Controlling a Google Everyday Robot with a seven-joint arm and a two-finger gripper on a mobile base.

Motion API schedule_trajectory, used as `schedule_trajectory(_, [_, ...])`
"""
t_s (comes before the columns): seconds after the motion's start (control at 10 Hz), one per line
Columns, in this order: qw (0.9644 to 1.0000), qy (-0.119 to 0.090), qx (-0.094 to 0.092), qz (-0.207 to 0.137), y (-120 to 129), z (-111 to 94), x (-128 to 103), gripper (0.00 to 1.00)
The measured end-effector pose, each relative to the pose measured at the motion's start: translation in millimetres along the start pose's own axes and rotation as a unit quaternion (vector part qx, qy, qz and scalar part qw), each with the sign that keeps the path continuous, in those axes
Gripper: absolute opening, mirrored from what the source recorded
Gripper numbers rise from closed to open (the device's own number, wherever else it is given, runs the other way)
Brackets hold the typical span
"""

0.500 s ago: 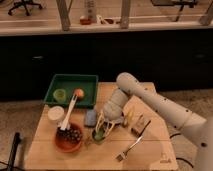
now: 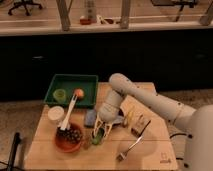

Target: Place pepper in metal cup

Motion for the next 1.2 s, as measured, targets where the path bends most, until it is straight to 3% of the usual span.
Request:
schedule_trajectory(0.6, [0.9982,-0.041,-0.038,0.021,9,16,-4,0.0])
schedule_trajectory(1.2, [0.9974,-0.051,-0.043,0.027,8,10,6,0.0])
